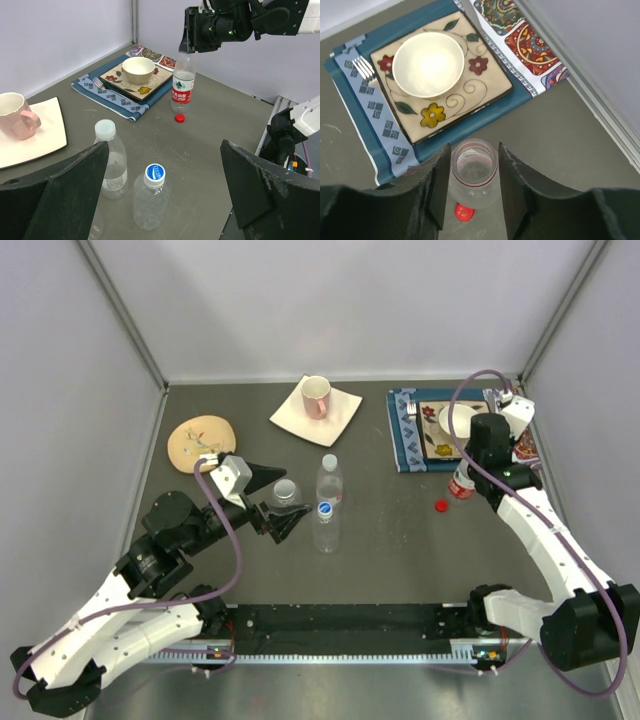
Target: Unscrew the bottle caps
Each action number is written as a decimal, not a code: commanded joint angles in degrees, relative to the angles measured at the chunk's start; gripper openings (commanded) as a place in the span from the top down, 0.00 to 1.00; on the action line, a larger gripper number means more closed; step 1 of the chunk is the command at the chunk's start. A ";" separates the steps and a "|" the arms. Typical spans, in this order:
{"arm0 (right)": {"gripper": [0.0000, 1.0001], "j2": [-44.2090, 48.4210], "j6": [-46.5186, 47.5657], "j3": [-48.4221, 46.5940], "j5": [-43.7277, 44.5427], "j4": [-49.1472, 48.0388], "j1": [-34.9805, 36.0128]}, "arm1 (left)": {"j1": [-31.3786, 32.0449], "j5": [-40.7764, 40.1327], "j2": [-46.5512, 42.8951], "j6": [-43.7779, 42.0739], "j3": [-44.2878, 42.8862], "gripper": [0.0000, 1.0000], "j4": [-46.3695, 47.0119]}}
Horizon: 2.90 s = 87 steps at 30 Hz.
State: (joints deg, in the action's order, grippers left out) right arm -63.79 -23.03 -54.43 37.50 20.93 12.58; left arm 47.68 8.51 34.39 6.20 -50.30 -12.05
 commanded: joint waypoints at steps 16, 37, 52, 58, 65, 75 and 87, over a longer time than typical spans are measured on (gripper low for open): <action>0.46 2.09 -1.67 -1.82 -4.62 3.77 -0.27 | 0.13 1.42 0.32 1.19 0.12 0.01 2.91; 0.52 1.56 -1.93 -1.55 -5.06 3.77 -0.36 | 0.13 2.39 0.76 1.71 0.29 0.01 3.35; 0.31 3.93 -1.67 -4.45 -7.87 5.35 -0.01 | 0.13 2.39 0.85 1.89 0.47 0.01 3.44; 0.30 5.95 -2.02 -6.12 -9.10 6.05 0.78 | 0.13 2.38 0.76 1.89 0.47 0.01 3.53; 0.28 8.94 1.75 -16.48 -8.84 12.81 5.78 | 0.13 0.90 0.85 1.01 -0.06 0.01 2.83; 0.30 5.44 3.33 -21.59 -38.46 7.03 22.81 | 0.04 -32.13 5.85 7.24 -4.53 0.01 -6.74; 0.23 -11.78 6.33 -25.62 -26.42 2.28 36.20 | -1.89 -37.87 4.02 11.74 -3.40 0.01 -13.26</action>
State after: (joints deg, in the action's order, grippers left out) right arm -72.66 -17.54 -75.24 7.81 27.64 48.64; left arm 46.02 -27.20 40.91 16.53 -53.89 -25.50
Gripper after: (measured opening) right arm 0.762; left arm 0.990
